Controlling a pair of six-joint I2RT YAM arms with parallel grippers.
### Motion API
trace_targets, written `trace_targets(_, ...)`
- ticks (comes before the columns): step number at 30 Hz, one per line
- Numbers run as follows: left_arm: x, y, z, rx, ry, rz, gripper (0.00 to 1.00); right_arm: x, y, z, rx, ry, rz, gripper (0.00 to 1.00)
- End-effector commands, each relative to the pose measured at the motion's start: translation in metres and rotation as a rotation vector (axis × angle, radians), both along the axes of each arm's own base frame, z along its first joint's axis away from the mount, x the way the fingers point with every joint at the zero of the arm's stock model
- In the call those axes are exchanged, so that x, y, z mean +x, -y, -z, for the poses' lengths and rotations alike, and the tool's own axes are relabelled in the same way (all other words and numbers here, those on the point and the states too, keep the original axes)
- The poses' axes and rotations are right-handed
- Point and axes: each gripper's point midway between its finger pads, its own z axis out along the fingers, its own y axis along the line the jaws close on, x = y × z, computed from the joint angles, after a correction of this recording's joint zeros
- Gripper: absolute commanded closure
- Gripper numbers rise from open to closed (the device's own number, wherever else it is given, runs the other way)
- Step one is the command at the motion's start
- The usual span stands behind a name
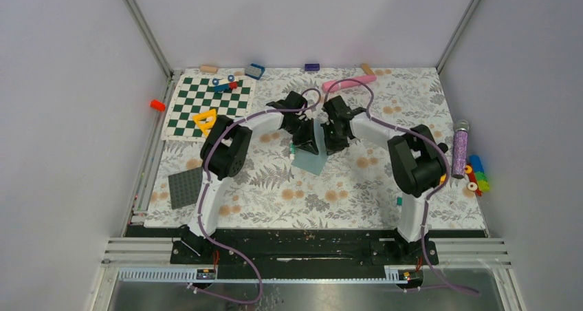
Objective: Place the letter into the envelope and seal it
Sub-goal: Seal the envelope flap on the envelope.
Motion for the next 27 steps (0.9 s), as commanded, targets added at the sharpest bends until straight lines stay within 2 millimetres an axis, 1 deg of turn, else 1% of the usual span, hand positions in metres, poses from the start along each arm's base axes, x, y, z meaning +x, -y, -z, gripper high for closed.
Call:
trace_targets(1,0.011,-0.013,0.022,0.081,0.032,-0.018,1.00,0.030,0.023,-0.067,-0.081,0.369,-0.143,1.00)
trace_targets(2,0.011,-0.013,0.022,0.079,0.033,-0.015,1.00,0.033,0.028,-0.080,-0.110,0.445,-0.222,1.00)
trace_targets(4,0.010,-0.012,0.022,0.075,0.032,-0.012,1.00,0.041,0.030,-0.096,-0.162,0.531,-0.364,1.00)
trace_targets(6,0.010,-0.012,0.022,0.073,0.031,-0.009,1.00,0.045,0.035,-0.100,-0.236,0.575,-0.516,1.00)
trace_targets(8,0.009,-0.012,0.022,0.072,0.030,-0.006,1.00,0.050,0.042,-0.098,-0.332,0.605,-0.678,1.00)
trace_targets(10,0.009,-0.012,0.022,0.073,0.030,-0.006,1.00,0.066,0.055,-0.102,-0.465,0.644,-0.735,1.00)
trace_targets(12,0.009,-0.012,0.022,0.072,0.029,-0.003,1.00,0.074,0.060,-0.107,-0.538,0.662,-0.801,1.00)
trace_targets(13,0.009,-0.012,0.022,0.071,0.030,-0.002,1.00,0.073,0.059,-0.109,-0.552,0.675,-0.851,1.00)
trace_targets(15,0.009,-0.013,0.022,0.070,0.031,0.000,1.00,0.069,0.054,-0.108,-0.562,0.727,-0.985,1.00)
trace_targets(18,0.008,-0.012,0.022,0.063,0.027,0.006,1.00,0.070,0.048,-0.108,-0.582,0.826,-1.075,1.00)
trace_targets(22,0.008,-0.013,0.022,0.055,0.021,0.009,1.00,0.069,0.041,-0.093,-0.593,0.835,-1.204,1.00)
trace_targets(24,0.008,-0.012,0.022,0.050,0.020,0.012,1.00,0.070,0.036,-0.088,-0.635,0.886,-1.290,1.00)
trace_targets(26,0.008,-0.010,0.022,0.038,0.010,0.017,1.00,0.063,0.029,-0.081,-0.630,0.915,-1.396,1.00)
trace_targets(27,0.007,-0.009,0.022,0.032,0.007,0.020,1.00,0.063,0.025,-0.081,-0.623,0.939,-1.417,1.00)
